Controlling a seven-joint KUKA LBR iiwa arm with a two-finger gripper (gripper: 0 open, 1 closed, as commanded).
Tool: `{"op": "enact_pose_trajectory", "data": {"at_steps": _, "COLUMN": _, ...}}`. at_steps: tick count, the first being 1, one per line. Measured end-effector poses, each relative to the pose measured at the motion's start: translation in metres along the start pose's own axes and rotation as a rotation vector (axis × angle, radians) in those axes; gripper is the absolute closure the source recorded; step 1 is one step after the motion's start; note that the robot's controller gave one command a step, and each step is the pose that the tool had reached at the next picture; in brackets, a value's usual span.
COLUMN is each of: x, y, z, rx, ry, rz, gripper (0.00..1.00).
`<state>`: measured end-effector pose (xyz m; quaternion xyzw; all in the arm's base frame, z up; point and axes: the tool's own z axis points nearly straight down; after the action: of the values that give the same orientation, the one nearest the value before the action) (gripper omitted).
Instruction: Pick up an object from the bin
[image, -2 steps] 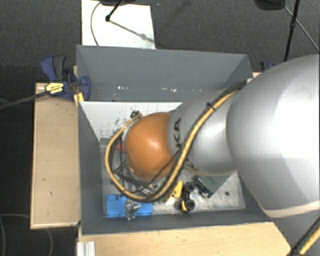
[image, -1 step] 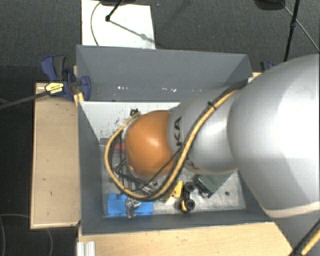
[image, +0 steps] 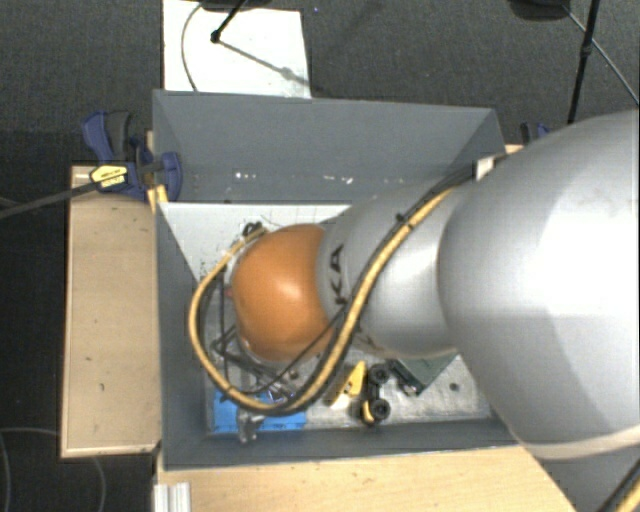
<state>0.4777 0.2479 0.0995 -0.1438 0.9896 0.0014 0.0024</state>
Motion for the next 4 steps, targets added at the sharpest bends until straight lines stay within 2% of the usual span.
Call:
{"op": "enact_pose_trajectory", "data": {"at_steps": 1, "x": -0.004, "y": -0.003, "z": 0.026, "rx": 0.0, "ry": -0.013, "rz": -0.085, "gripper": 0.0}}
{"op": "enact_pose_trajectory", "data": {"at_steps": 2, "x": 0.006, "y": -0.027, "z": 0.027, "rx": -0.001, "ry": -0.003, "rz": -0.103, "gripper": 1.0}}
{"op": "enact_pose_trajectory", "data": {"at_steps": 4, "x": 0.006, "y": -0.027, "z": 0.026, "rx": -0.001, "ry": -0.003, "rz": -0.101, "gripper": 1.0}}
